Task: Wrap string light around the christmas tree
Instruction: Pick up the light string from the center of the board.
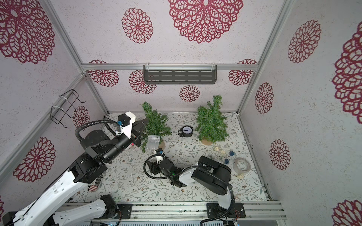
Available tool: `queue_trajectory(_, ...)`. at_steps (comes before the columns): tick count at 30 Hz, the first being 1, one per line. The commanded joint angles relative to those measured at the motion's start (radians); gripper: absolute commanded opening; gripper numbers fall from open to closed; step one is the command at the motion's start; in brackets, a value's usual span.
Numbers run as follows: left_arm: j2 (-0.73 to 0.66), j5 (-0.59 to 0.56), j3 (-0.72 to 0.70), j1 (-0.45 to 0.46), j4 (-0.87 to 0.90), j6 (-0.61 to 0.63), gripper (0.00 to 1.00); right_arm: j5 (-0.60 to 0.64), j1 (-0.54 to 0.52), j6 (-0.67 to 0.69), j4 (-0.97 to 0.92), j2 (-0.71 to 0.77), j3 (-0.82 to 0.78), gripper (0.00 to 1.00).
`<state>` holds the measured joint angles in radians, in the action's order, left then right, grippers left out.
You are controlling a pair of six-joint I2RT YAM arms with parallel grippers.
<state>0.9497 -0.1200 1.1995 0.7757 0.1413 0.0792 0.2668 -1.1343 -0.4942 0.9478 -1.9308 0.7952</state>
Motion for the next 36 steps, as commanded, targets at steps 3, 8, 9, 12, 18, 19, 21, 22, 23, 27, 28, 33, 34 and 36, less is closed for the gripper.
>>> queue_trajectory(3, -0.04, 0.03, 0.057, -0.004, -0.001, -0.049, 0.01, 0.135, 0.001, -0.033, 0.08, -0.041, 0.059, 0.61)
queue_trajectory(8, -0.055, 0.067, 0.091, -0.004, 0.034, -0.075, 0.01, 0.215, 0.001, -0.021, 0.12, -0.014, 0.018, 0.26)
queue_trajectory(9, -0.062, 0.076, 0.089, -0.005, 0.036, -0.079, 0.01, 0.219, -0.001, -0.015, 0.122, 0.0, 0.009, 0.23)
queue_trajectory(12, -0.094, 0.084, 0.062, -0.004, 0.035, -0.086, 0.01, 0.241, -0.001, 0.012, 0.106, 0.06, -0.026, 0.2)
queue_trajectory(18, -0.184, 0.013, -0.022, -0.005, 0.033, -0.076, 0.01, 0.272, -0.001, 0.091, -0.011, 0.241, -0.114, 0.1)
queue_trajectory(19, -0.195, 0.006, -0.036, -0.006, 0.034, -0.072, 0.01, 0.272, -0.001, 0.107, -0.039, 0.27, -0.122, 0.09)
queue_trajectory(21, -0.216, -0.012, -0.07, -0.006, 0.035, -0.068, 0.01, 0.264, -0.001, 0.143, -0.108, 0.334, -0.135, 0.07)
queue_trajectory(22, -0.227, -0.023, -0.089, -0.006, 0.035, -0.072, 0.01, 0.265, -0.001, 0.159, -0.15, 0.37, -0.142, 0.06)
queue_trajectory(23, -0.237, -0.034, -0.107, -0.006, 0.032, -0.076, 0.01, 0.275, -0.001, 0.171, -0.191, 0.405, -0.149, 0.05)
queue_trajectory(27, -0.289, -0.075, -0.137, -0.006, 0.043, -0.093, 0.01, 0.336, 0.005, 0.21, -0.315, 0.538, -0.183, 0.04)
queue_trajectory(28, -0.307, -0.086, -0.137, -0.006, 0.063, -0.099, 0.01, 0.345, 0.008, 0.225, -0.354, 0.572, -0.185, 0.04)
queue_trajectory(33, -0.405, -0.184, -0.159, -0.007, 0.138, -0.084, 0.01, 0.381, 0.016, 0.339, -0.512, 0.713, -0.151, 0.04)
queue_trajectory(34, -0.421, -0.207, -0.172, -0.006, 0.153, -0.078, 0.01, 0.386, 0.019, 0.366, -0.547, 0.739, -0.132, 0.04)
queue_trajectory(36, -0.441, -0.243, -0.212, -0.006, 0.161, -0.075, 0.01, 0.388, 0.023, 0.427, -0.6, 0.776, -0.092, 0.04)
